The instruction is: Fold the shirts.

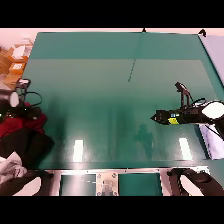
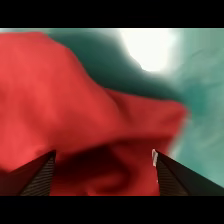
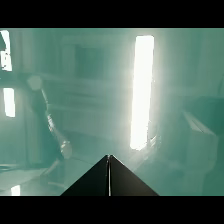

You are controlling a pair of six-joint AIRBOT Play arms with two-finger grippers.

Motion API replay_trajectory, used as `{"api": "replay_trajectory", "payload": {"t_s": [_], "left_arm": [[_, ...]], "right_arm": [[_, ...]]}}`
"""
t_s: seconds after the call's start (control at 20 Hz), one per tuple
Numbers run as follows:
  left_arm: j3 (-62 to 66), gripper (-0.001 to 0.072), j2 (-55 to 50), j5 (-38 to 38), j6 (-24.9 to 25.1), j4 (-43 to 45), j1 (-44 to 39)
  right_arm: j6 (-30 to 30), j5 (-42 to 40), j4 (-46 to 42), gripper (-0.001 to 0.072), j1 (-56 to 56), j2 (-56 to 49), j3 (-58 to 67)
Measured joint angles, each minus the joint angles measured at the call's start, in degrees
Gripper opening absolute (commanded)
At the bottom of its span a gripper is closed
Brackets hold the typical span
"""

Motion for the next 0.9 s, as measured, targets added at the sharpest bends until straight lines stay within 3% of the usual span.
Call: {"api": "replay_trajectory", "payload": {"t_s": [0.05,0.15,0.2,0.55,0.7,0.9], "left_arm": [[0.0,0.0567,-2.7,0.5,-0.2,2.6,0.0],[0.0,0.0144,-6.8,1.4,-0.6,6.8,0.0],[0.1,0.0020,-8.0,1.8,-0.7,8.3,0.0],[9.9,0.0020,-10.1,-1.8,-0.2,11.0,-1.5],[20.1,0.0020,-7.6,-6.1,3.1,4.4,-6.6],[33.9,0.0020,-4.3,-10.2,5.6,-10.6,-18.2]], "right_arm": [[0.0,0.0,0.0,0.0019,0.0,0.0,0.0],[0.0,0.0,0.0,0.0019,0.0,0.0,0.0],[0.0,0.0,0.0,0.0019,0.0,0.0,0.0],[0.0,0.0,0.0,0.0019,0.0,0.0,0.0],[0.0,0.0,0.0,0.0019,0.0,0.0,0.0],[0.0,0.0,0.0,0.0020,0.1,0.0,0.0]]}}
